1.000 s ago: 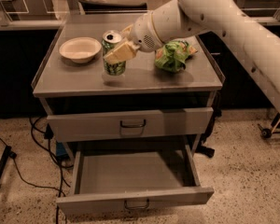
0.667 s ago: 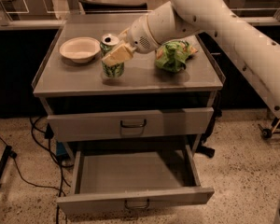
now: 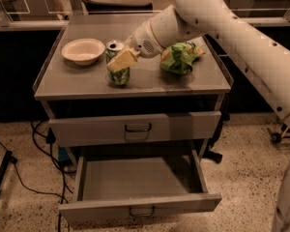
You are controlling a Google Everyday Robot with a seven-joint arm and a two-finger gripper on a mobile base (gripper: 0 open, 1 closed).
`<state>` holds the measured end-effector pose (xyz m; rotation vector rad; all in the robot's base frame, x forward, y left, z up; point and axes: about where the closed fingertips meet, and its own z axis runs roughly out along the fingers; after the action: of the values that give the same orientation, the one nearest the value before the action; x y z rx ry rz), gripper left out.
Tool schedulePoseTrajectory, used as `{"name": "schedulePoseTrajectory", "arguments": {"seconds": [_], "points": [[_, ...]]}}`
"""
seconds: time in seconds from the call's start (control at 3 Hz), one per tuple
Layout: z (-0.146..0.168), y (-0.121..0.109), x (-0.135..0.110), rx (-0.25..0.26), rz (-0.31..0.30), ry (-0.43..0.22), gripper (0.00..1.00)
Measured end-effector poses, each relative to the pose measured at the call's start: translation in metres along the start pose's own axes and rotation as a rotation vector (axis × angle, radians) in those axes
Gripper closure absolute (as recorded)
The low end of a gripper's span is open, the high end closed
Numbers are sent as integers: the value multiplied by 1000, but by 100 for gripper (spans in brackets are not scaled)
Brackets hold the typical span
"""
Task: Pick green can from middle drawer and place on counter
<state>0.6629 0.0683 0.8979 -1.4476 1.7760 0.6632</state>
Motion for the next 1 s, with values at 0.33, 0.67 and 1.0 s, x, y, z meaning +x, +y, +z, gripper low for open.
{"name": "schedulePoseTrajectory", "arguments": {"seconds": [0.33,0.67,1.0], "points": [[3,0,8,-11,39,16,100],[4,0,12,-16,54,19,100],[8,2,17,-21,64,14,81]]}}
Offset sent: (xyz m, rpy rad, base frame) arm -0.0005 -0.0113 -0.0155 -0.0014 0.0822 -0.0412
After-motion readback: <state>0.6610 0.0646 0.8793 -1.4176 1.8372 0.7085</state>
